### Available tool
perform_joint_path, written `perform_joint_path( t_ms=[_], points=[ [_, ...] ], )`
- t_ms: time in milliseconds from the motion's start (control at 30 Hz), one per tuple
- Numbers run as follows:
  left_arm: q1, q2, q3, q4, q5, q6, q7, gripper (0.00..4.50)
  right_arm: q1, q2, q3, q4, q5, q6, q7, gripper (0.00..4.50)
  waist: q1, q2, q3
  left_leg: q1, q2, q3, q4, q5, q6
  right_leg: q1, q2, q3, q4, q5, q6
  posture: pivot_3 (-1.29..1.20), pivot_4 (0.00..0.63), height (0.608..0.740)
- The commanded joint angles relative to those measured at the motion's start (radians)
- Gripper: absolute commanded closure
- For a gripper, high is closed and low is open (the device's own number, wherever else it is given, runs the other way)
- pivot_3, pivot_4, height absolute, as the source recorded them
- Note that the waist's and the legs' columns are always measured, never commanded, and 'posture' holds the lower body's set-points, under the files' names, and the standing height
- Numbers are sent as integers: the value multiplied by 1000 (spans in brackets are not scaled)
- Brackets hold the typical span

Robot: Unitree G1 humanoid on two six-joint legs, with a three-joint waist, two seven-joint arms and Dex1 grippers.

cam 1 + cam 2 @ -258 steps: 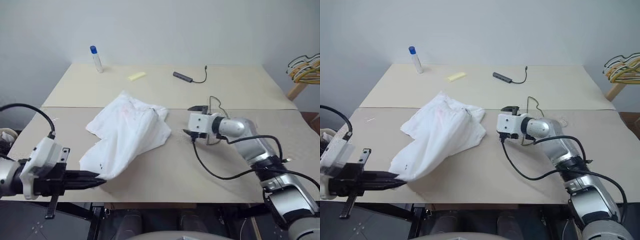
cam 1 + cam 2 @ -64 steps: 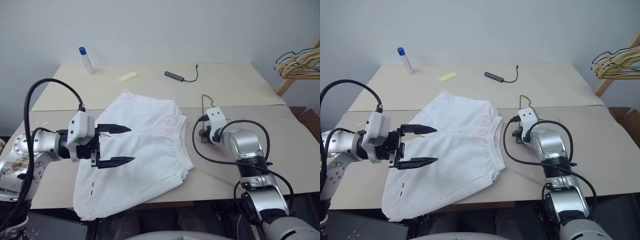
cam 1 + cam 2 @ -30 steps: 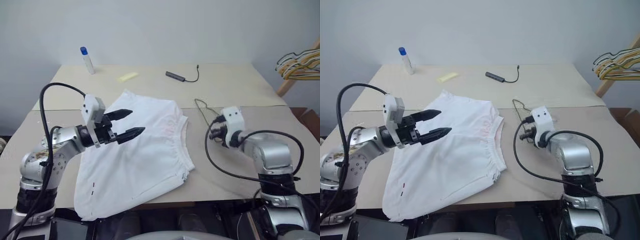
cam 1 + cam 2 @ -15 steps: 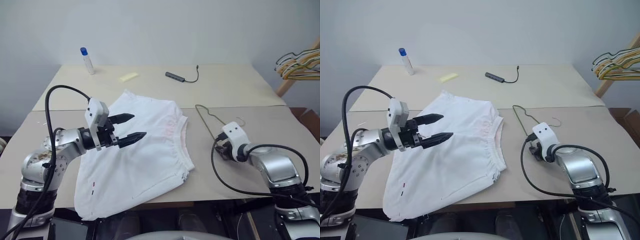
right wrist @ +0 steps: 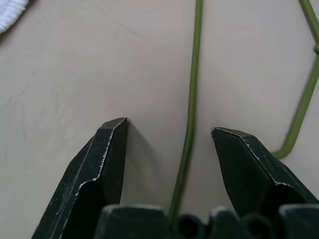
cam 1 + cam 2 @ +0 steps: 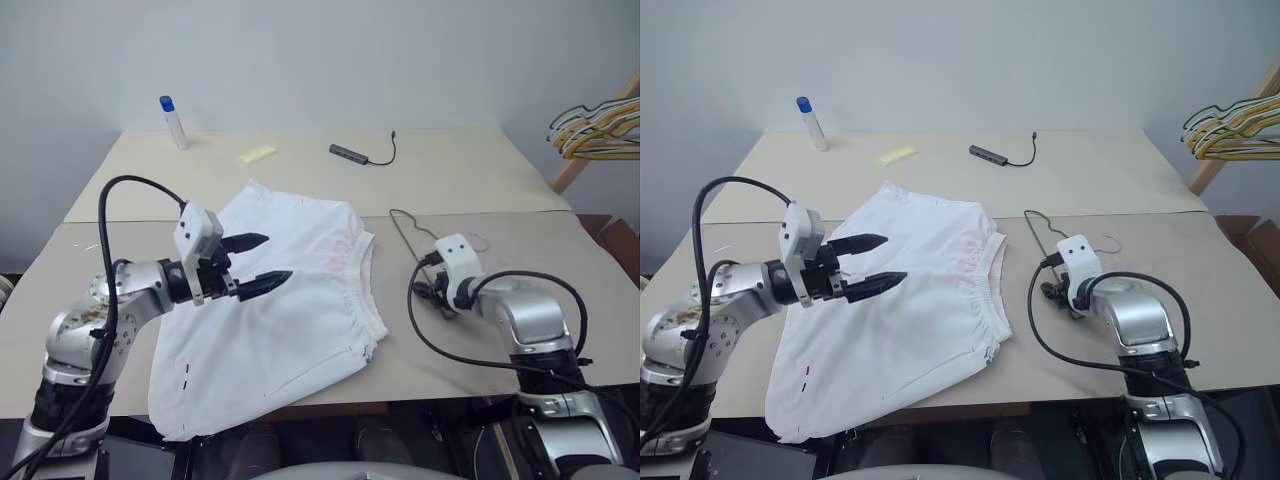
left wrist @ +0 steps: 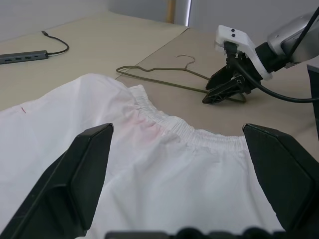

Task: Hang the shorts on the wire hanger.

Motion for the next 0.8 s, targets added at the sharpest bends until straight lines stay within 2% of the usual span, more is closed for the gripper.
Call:
perform_joint_path(
  t_ms=[33,133,367,533,633,700,800],
  points=[
    [-4,4,10,-27,4,-23,-7,0,1,5,-6,40,1,41,-3,1528,0,-1,-1,0,0,0,0,0,0,0,0,0,0,0,0,6,0,740],
    [1,3,12,-33,3,-23,-7,0,11,10,6,48,-5,56,-13,2238,0,-3,-2,0,0,0,0,0,0,0,0,0,0,0,0,9,0,740],
    [-1,-8,4,-32,7,-23,2,0,7,1,30,52,-20,55,-16,4481,2,-6,-4,1,0,0,0,0,0,1,0,0,-1,0,0,7,0,740],
    [-11,-38,0,-24,5,-15,27,0,-4,7,15,43,-43,12,-45,4481,2,-7,-5,1,0,0,0,0,0,1,0,0,-1,0,0,-1,0,740],
    [-53,-106,19,13,-29,42,110,0,-27,37,-45,-8,-66,-92,-109,4481,3,-7,-5,1,0,0,0,0,0,2,0,0,-1,0,0,-6,0,740],
    [-90,-164,50,41,-86,109,179,0,-33,48,-69,-59,-69,-177,-124,4481,2,-6,-4,0,0,0,0,0,0,0,0,0,-1,0,1,-8,0,740],
    [-154,-292,135,94,-259,226,316,0,-27,31,-47,-142,-77,-309,-92,4481,1,-4,-3,-4,0,0,0,0,0,-3,0,0,-1,0,1,-10,0,740]
  ],
)
